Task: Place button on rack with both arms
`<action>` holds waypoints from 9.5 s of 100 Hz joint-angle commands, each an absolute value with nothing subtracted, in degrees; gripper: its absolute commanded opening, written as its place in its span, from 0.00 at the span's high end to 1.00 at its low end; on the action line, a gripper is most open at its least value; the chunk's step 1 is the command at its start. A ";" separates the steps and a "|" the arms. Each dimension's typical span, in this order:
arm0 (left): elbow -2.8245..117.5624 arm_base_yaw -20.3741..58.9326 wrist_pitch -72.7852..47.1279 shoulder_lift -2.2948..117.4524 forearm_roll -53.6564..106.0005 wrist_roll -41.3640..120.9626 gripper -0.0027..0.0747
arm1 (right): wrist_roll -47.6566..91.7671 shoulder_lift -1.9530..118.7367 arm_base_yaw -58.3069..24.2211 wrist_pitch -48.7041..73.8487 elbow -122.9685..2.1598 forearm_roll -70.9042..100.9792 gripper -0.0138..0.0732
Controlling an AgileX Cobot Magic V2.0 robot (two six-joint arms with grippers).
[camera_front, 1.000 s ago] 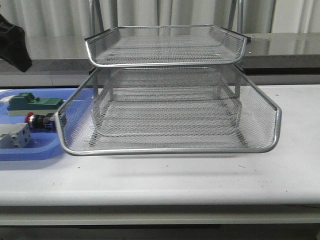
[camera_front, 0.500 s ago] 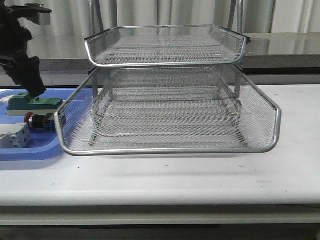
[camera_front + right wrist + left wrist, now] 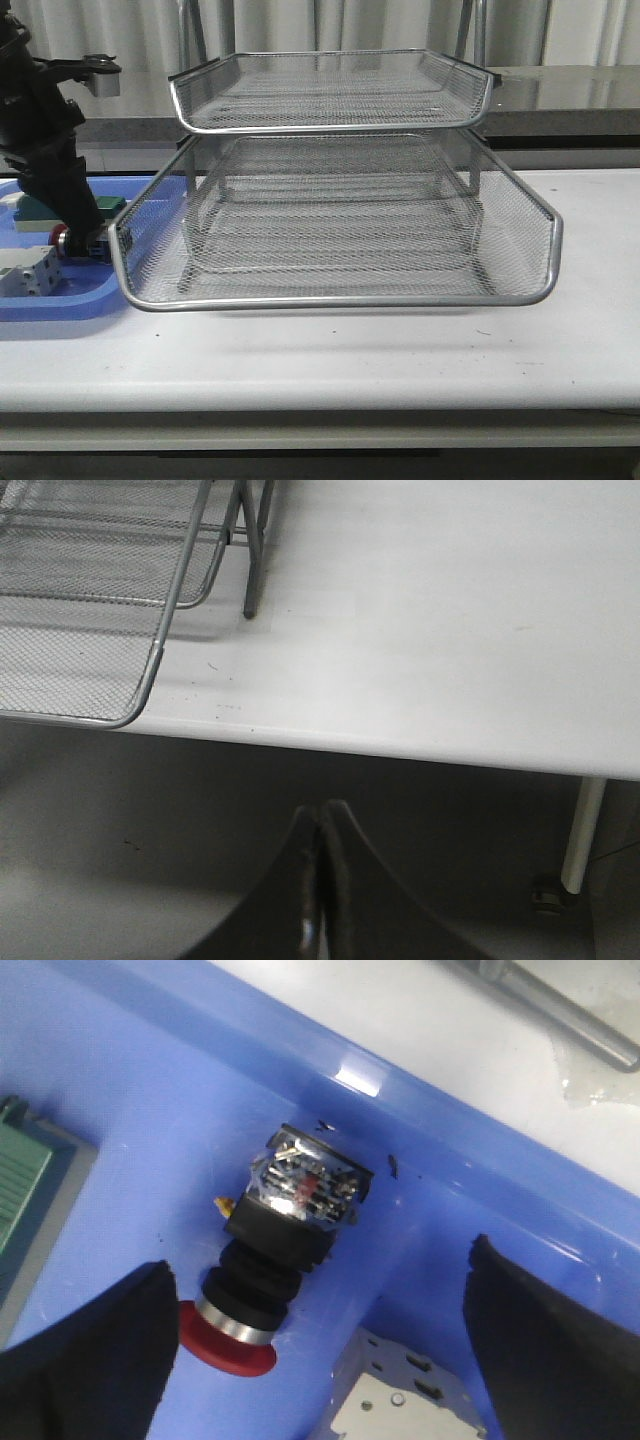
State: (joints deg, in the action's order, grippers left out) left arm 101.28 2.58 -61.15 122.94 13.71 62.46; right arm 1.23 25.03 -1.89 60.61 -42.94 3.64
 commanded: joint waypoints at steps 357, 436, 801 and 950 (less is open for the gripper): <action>94.33 31.94 -72.81 92.79 7.94 43.11 0.99 | 1.34 25.48 -1.69 57.62 -44.72 3.64 0.92; 94.58 39.83 -56.24 104.91 11.76 43.11 0.70 | 1.34 25.48 -1.69 57.62 -44.72 3.64 0.92; 22.85 12.93 -6.57 22.86 2.20 14.55 0.99 | 1.43 25.83 -1.69 50.23 -44.72 6.58 0.92; 22.85 12.93 -6.57 22.86 2.40 14.55 0.99 | 56.16 78.90 -32.77 33.37 -44.72 33.51 0.92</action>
State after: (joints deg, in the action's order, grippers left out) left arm 21.15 13.07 -11.44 22.51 2.03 15.30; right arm 55.61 78.67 -31.23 35.85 -42.98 33.61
